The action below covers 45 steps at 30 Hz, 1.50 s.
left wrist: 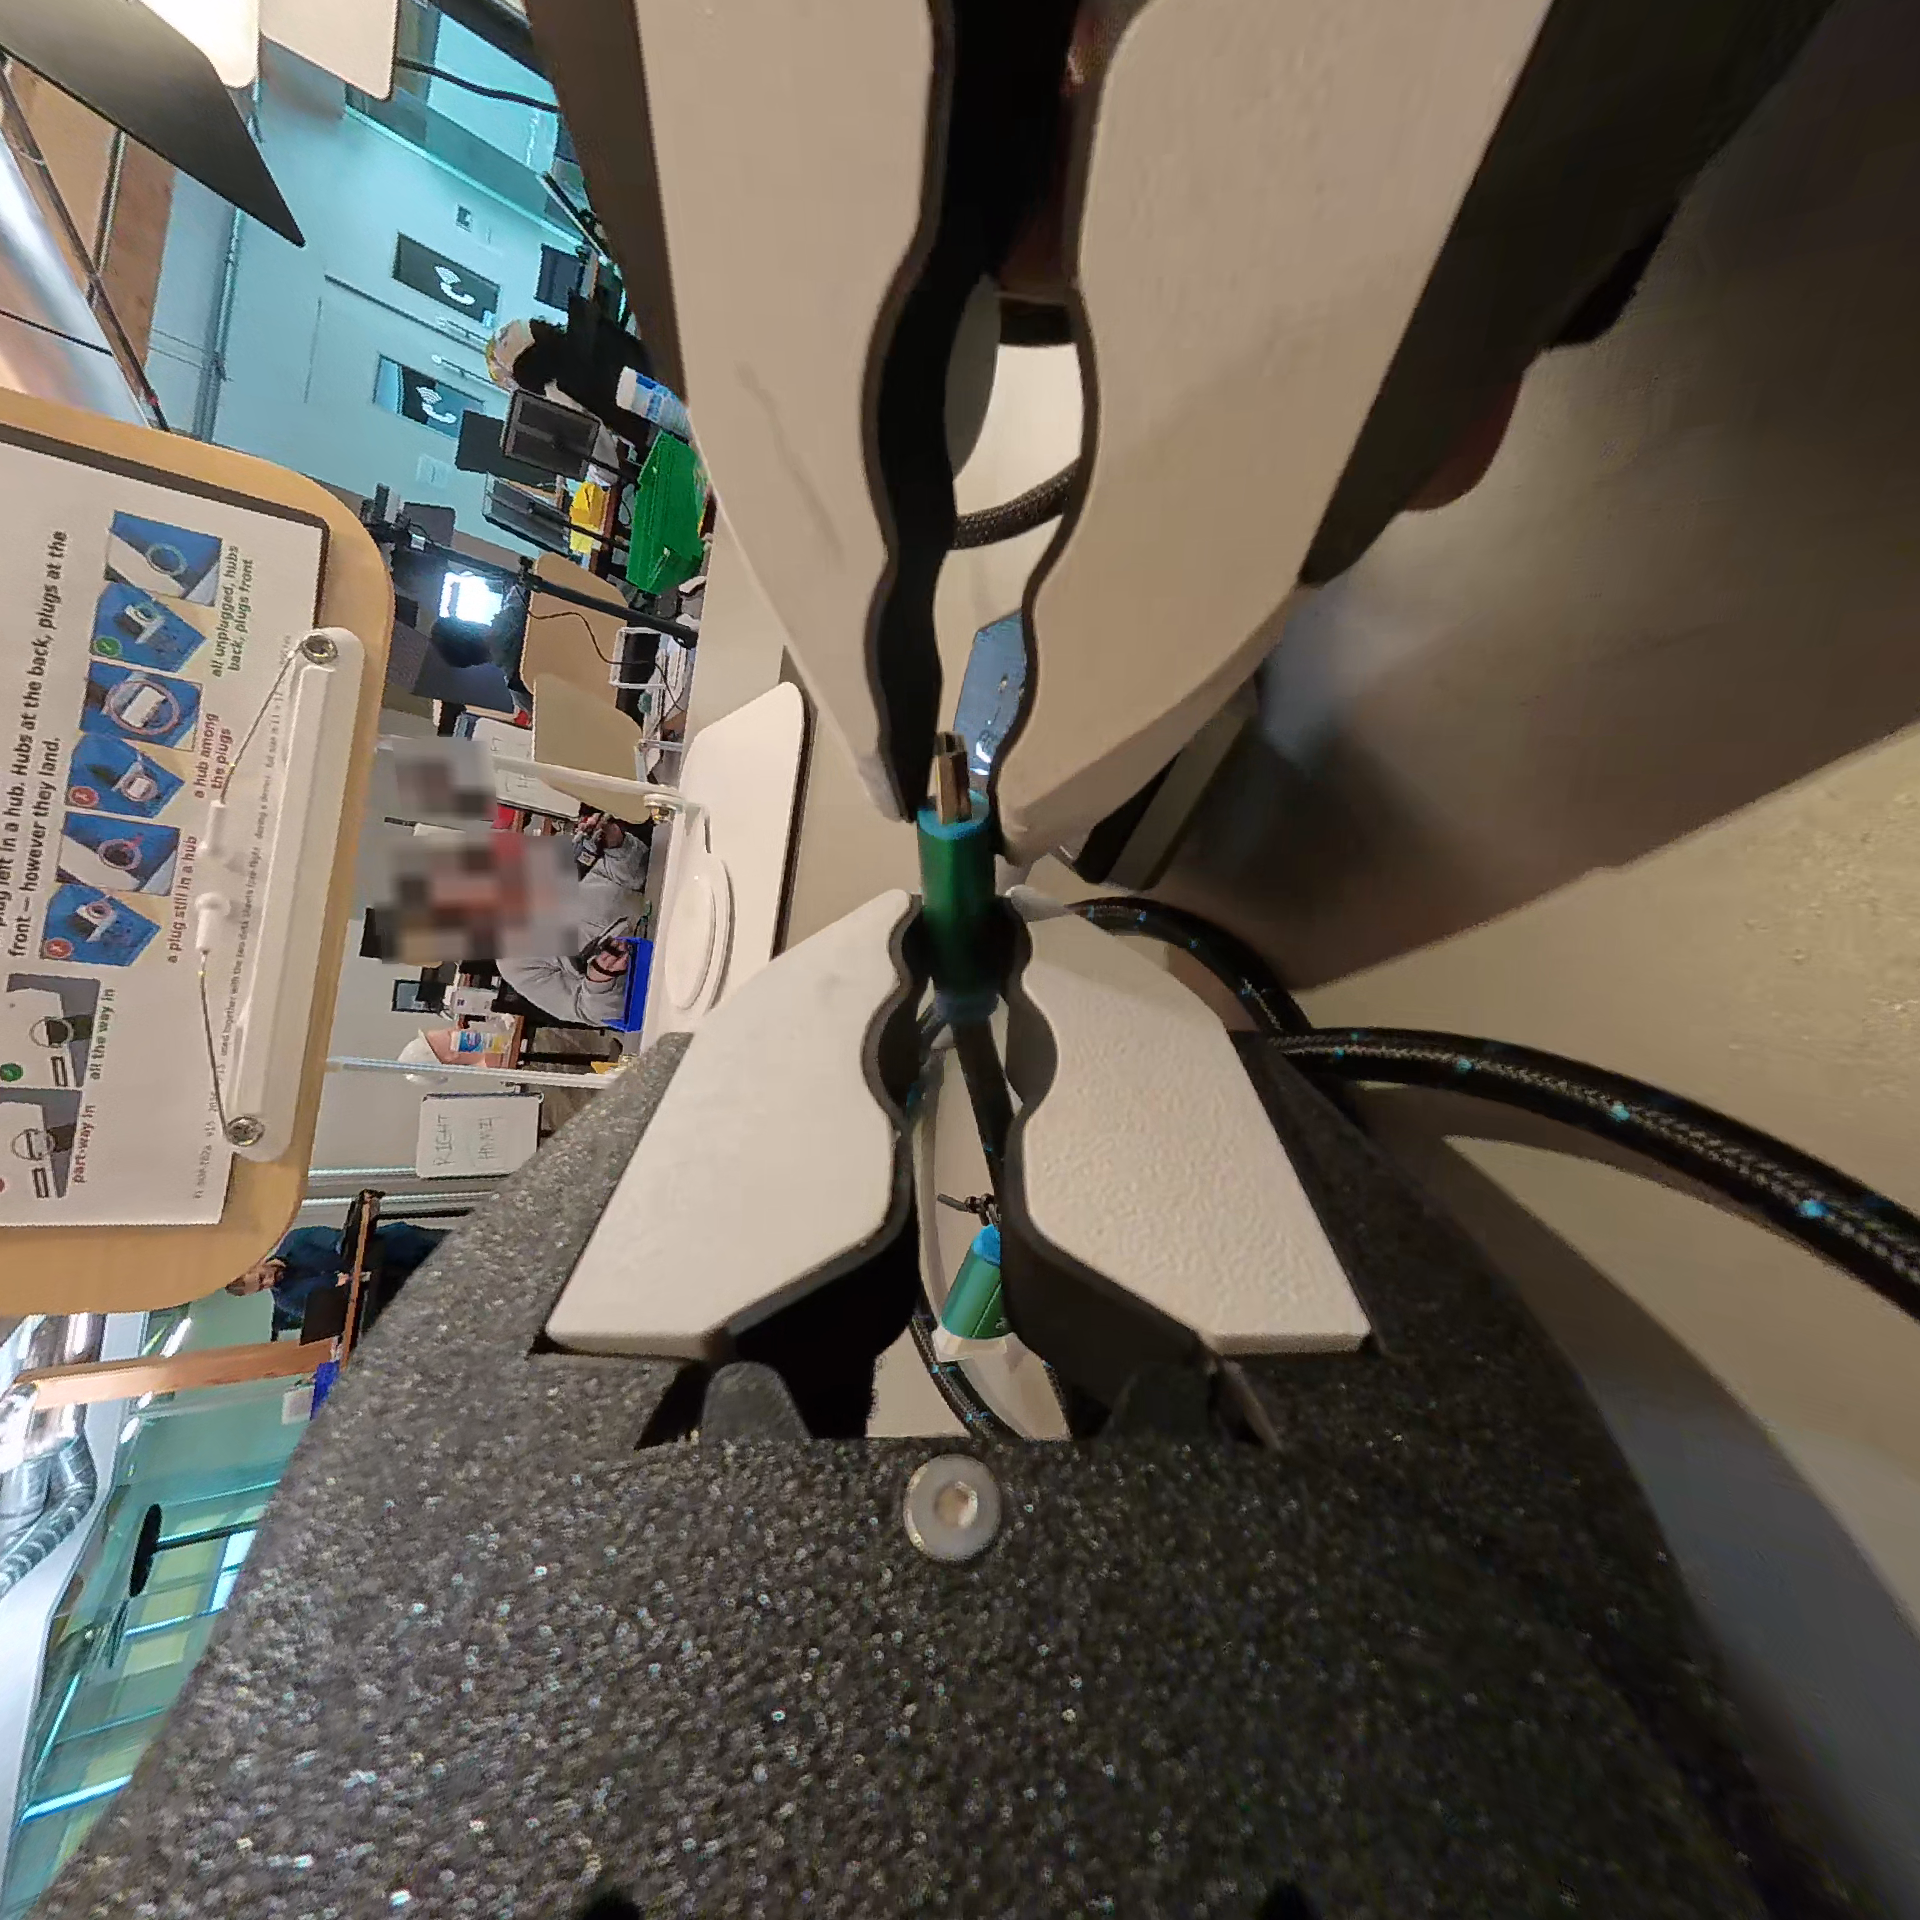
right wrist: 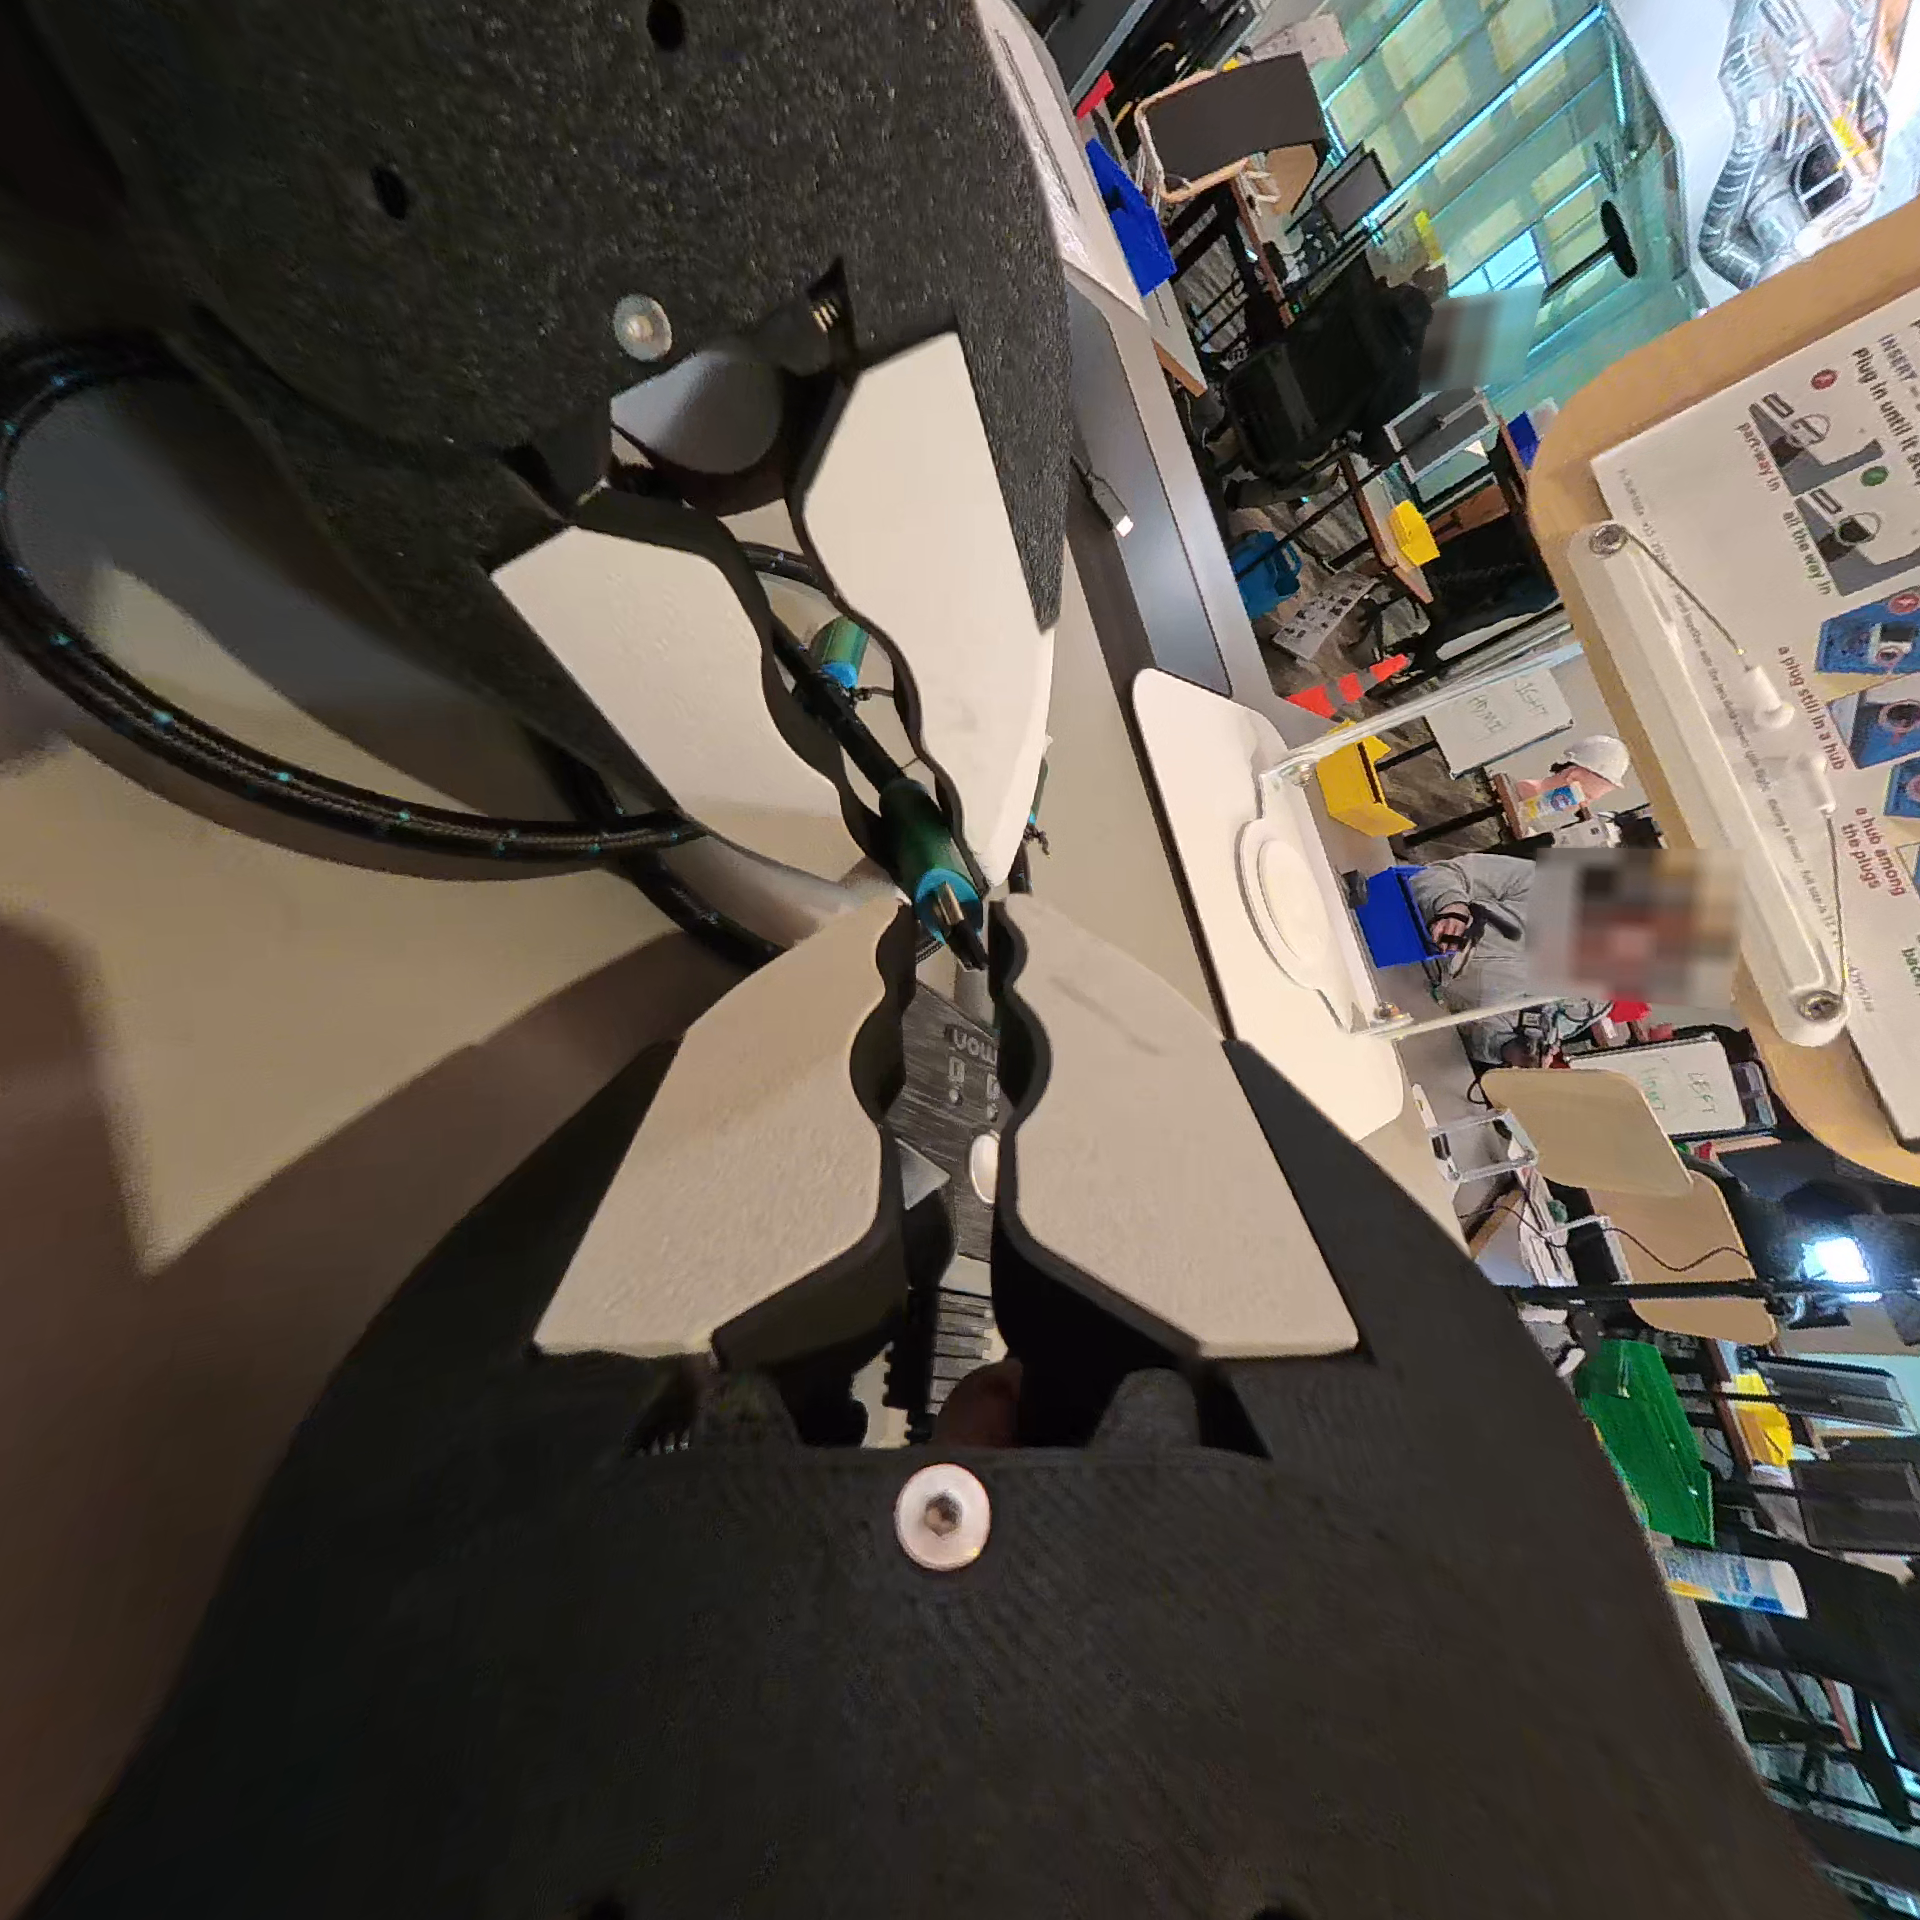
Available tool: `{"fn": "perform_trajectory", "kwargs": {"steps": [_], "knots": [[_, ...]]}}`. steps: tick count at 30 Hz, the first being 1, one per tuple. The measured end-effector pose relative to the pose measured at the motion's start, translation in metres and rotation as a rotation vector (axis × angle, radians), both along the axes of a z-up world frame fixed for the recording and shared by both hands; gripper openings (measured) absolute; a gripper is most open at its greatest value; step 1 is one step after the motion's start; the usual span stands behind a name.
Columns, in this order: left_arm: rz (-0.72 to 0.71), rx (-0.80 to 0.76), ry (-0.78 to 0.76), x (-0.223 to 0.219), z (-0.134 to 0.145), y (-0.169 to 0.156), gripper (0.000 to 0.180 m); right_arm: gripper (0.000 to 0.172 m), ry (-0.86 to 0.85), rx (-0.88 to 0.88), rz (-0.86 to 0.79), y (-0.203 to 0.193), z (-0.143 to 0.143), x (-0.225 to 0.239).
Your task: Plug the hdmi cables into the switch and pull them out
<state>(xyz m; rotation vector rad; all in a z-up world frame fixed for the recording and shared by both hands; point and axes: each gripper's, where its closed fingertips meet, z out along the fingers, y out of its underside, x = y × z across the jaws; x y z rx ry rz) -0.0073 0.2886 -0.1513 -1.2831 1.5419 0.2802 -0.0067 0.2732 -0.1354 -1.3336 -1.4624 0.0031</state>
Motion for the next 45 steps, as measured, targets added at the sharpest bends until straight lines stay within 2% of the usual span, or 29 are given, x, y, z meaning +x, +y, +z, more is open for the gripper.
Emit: {"fn": "perform_trajectory", "kwargs": {"steps": [13,16,21,23,28,32,38,41,45], "knots": [[0.03,0.006,-0.019,-0.003,0.003,0.005,0.012,0.012,0.013,0.02,-0.037,0.003,0.003,-0.002],[0.112,0.017,0.012,-0.013,0.0,0.016,0.012,0.026,-0.001,-0.01,-0.005,-0.001,0.005,0.009],[0.15,0.035,0.007,-0.019,0.002,0.023,0.012,0.038,0.01,-0.1,-0.005,-0.008,0.001,0.038],[0.159,0.051,0.016,-0.02,0.003,0.024,0.012,0.041,-0.03,-0.087,-0.066,-0.008,-0.009,0.049],[0.154,0.024,0.048,-0.017,-0.005,0.025,0.012,0.047,-0.254,0.094,-0.186,0.009,-0.029,0.056],[0.134,-0.028,0.084,-0.012,-0.019,0.021,0.012,0.043,-0.309,0.188,-0.241,0.021,-0.033,0.053],[0.126,-0.122,0.012,-0.013,-0.022,0.02,0.012,0.04,-0.268,0.163,-0.276,0.034,-0.033,0.045],[0.128,-0.124,-0.004,-0.014,-0.021,0.021,0.012,0.028,-0.278,0.146,-0.268,0.038,-0.037,0.044],[0.145,-0.058,0.026,-0.017,-0.017,0.026,0.012,0.024,-0.258,0.185,-0.247,0.042,-0.035,0.044]]}}
